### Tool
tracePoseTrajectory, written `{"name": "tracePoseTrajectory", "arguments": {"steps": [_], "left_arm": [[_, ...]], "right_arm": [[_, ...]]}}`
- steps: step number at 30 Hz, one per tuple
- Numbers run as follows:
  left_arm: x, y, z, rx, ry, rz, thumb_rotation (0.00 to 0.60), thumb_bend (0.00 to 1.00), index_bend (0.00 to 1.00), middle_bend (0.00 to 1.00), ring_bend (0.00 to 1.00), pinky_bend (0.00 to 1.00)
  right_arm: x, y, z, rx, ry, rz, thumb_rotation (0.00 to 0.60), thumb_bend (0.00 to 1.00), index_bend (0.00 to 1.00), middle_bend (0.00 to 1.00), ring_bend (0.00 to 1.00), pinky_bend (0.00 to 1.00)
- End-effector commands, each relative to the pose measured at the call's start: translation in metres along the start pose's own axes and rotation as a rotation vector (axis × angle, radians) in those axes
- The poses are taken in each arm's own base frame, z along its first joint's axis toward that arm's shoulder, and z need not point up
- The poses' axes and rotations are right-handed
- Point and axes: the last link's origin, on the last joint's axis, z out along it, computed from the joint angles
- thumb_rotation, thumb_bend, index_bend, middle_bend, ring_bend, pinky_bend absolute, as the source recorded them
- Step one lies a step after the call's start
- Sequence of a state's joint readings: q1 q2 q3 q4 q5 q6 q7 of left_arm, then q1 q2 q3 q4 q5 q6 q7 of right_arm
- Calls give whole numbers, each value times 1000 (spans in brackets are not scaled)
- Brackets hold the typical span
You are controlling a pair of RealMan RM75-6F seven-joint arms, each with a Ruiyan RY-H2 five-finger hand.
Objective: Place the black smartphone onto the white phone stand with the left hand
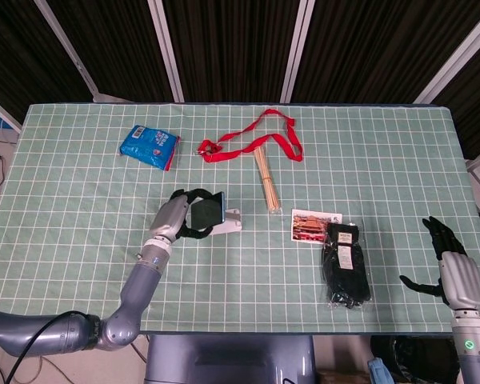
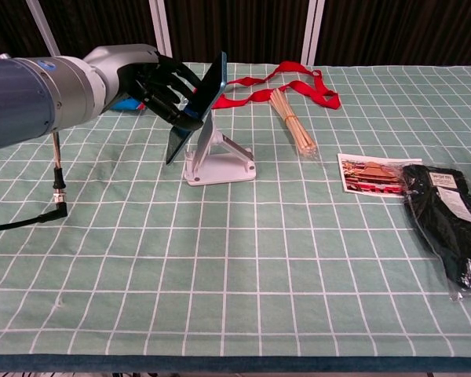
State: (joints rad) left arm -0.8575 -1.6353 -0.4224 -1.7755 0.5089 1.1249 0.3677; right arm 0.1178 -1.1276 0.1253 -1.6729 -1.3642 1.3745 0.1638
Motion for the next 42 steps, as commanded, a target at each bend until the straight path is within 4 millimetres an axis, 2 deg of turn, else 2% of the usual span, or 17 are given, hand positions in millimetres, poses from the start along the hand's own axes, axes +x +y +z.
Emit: {"name": "tracePoseTrajectory", "arguments": {"steps": [1,13,42], "left_arm": [[-2,1,4,4,-17,-78,600,527,588,662,152,0],[0,-9,9,8,-70,-228,600,526,588,662,152,0],[-7,-24,19,-6,-88,-281,600,526,588,662,152,0]], "right_arm": [[0,0,0,0,0,2,600,112,0,0,0,150],[0,0,0,-2,-4,13,600,112,0,0,0,150],[0,0,-1,-4,-11,21,600,112,0,0,0,150]]}}
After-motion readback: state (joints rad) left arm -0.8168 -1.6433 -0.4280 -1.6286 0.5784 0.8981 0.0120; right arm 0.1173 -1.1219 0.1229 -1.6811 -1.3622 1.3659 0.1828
